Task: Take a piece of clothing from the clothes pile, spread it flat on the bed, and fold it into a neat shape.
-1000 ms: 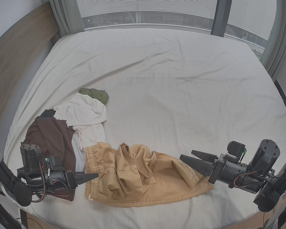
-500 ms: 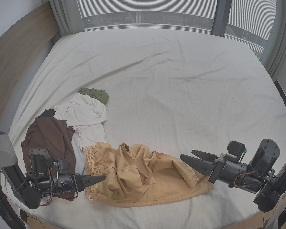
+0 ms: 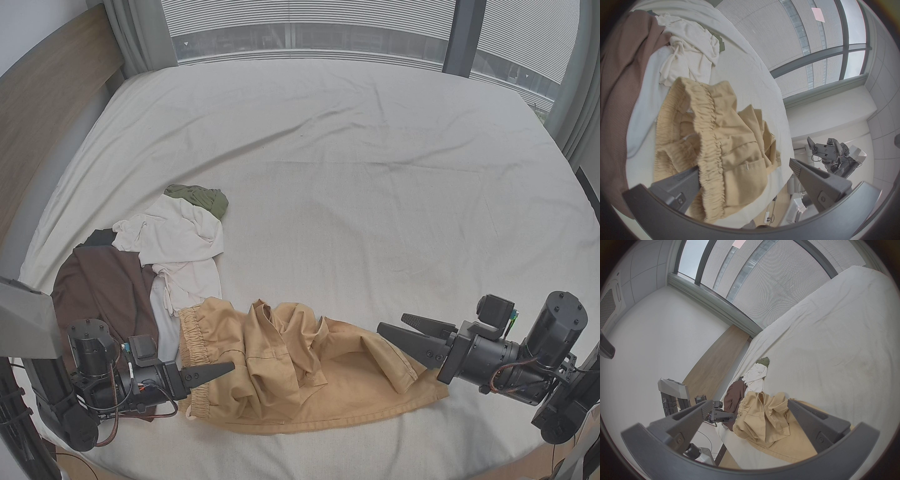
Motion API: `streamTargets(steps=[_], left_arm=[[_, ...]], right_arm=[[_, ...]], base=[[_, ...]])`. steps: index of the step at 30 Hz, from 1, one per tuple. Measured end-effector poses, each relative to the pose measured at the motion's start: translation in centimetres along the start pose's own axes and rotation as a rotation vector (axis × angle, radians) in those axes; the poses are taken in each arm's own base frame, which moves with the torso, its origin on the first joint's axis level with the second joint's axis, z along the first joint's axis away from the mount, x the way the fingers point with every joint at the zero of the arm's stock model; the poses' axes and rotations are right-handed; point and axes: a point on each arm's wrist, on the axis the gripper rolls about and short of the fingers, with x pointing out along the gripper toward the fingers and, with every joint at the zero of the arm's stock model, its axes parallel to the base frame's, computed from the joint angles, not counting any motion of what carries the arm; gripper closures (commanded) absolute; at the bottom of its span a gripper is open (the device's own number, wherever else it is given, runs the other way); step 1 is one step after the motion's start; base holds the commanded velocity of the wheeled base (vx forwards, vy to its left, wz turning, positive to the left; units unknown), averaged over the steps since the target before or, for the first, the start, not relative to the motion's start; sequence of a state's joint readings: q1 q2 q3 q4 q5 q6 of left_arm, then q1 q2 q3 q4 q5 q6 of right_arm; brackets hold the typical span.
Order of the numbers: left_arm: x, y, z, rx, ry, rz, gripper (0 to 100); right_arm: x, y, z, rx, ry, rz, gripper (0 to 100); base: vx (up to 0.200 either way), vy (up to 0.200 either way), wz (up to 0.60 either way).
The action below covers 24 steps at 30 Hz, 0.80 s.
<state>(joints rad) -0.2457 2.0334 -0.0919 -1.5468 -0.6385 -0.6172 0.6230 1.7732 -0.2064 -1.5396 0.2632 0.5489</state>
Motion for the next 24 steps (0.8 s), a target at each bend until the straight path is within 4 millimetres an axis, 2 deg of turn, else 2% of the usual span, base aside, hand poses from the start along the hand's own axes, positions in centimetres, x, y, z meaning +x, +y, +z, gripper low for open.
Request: streamTargets(steps=[17,24], left_arm=[[-0.5,-3.6,0.9,-0.009,-0.040,-0.128,0],[-0.2,-3.7,1.1,0.002,-0.044,-0.131,0]], right_arm=[[0.0,0.0,0.0,-0.011,-0.001,0.001,0],[0.1,0.0,0.0,-0.013,0.000,0.000,0]], base=[[0.000,0.000,0.00],[0.000,0.000,0.00]])
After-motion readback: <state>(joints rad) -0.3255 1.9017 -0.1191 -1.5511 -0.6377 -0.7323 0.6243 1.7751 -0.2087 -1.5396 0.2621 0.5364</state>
